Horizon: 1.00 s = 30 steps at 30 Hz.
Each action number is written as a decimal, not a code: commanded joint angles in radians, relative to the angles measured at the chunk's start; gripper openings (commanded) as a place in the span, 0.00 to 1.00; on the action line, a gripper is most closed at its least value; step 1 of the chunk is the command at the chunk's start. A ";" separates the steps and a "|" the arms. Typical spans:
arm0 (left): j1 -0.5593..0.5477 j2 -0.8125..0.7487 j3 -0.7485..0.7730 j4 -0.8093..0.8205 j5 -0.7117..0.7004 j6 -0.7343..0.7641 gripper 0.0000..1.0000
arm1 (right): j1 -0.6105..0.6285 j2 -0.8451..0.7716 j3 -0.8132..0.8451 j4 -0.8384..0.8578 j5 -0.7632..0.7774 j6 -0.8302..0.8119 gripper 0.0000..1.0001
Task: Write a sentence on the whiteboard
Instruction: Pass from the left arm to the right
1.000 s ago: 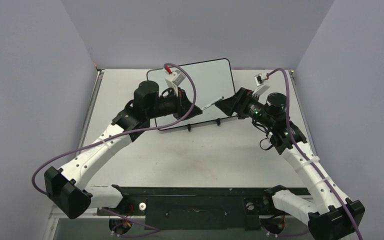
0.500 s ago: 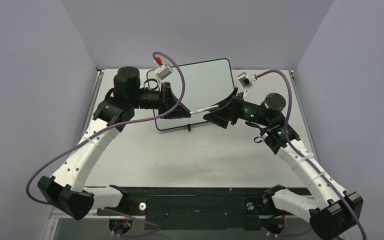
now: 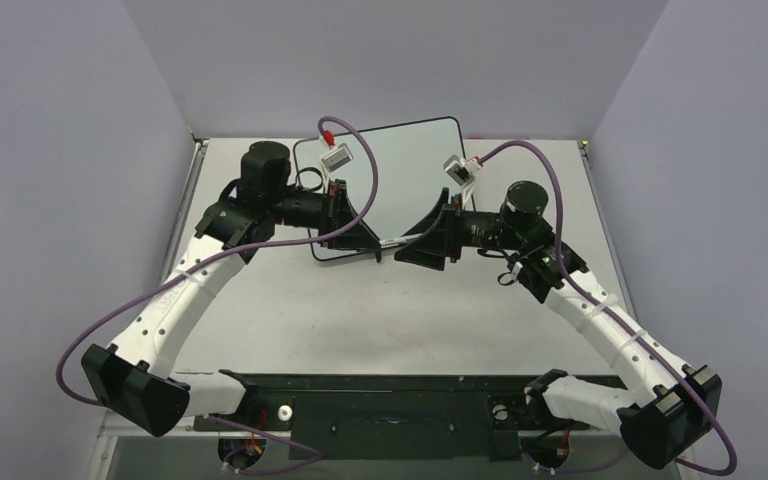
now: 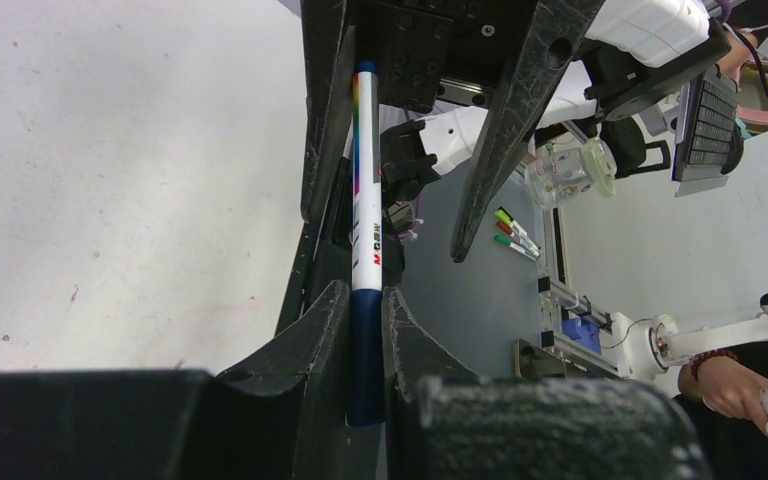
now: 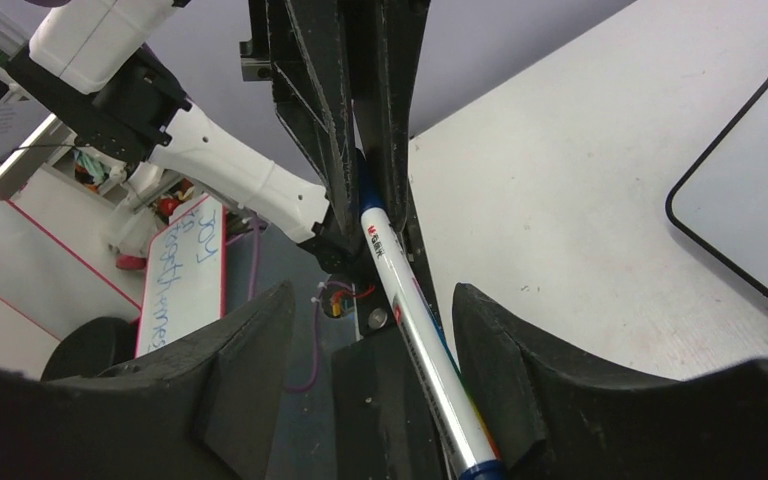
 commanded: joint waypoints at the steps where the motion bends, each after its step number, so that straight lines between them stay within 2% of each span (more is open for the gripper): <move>1: 0.005 -0.017 -0.005 0.004 0.017 0.032 0.00 | 0.007 0.019 0.050 -0.034 -0.011 -0.066 0.53; 12: -0.004 -0.040 -0.121 0.122 0.039 -0.004 0.00 | 0.028 0.051 0.066 -0.034 -0.016 -0.055 0.49; 22: -0.010 -0.044 -0.149 0.196 0.018 -0.016 0.00 | 0.044 0.069 0.061 -0.027 -0.028 -0.050 0.40; 30: -0.011 -0.060 -0.189 0.297 0.047 -0.054 0.00 | 0.054 0.067 0.041 0.033 -0.041 -0.005 0.38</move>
